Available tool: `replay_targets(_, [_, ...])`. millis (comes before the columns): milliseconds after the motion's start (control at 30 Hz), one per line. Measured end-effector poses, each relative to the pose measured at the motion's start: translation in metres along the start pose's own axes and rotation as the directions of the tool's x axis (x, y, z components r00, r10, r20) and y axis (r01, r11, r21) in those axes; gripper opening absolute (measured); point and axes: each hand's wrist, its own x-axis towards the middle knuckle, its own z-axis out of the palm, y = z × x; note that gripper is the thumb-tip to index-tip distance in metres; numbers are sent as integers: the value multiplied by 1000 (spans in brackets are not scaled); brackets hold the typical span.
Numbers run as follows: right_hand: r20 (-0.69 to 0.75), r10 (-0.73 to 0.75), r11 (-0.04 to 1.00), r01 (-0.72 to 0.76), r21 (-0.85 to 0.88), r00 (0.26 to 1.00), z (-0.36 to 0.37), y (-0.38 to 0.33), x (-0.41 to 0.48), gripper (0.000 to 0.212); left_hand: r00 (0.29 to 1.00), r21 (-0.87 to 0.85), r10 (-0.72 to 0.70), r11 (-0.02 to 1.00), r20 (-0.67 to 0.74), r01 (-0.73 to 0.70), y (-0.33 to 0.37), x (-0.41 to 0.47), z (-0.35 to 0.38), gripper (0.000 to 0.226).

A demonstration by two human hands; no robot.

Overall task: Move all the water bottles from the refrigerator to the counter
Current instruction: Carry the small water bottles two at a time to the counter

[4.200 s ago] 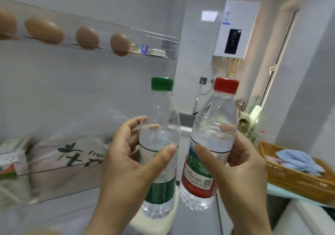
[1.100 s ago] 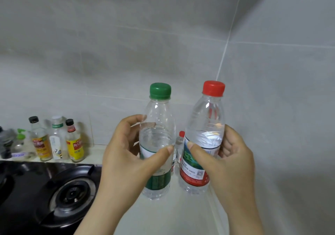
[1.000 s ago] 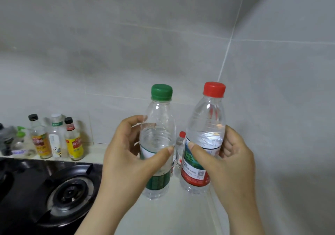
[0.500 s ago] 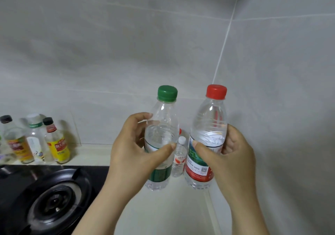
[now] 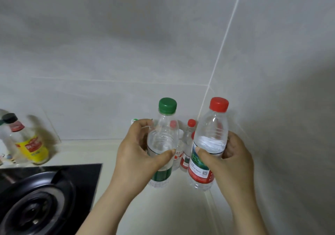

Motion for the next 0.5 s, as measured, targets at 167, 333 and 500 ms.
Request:
replay_targets(167, [20, 65, 997, -64, -33, 998, 13, 37, 11, 47, 998, 39, -53, 998, 32, 52, -31, 8, 13, 66])
replay_targets(333, [38, 131, 990, -129, -64, 991, 23, 75, 19, 46, 991, 95, -113, 990, 75, 106, -63, 13, 26, 63])
replay_targets(500, [52, 155, 982, -149, -115, 986, 31, 107, 24, 50, 979, 139, -167, 979, 115, 151, -94, 12, 38, 63])
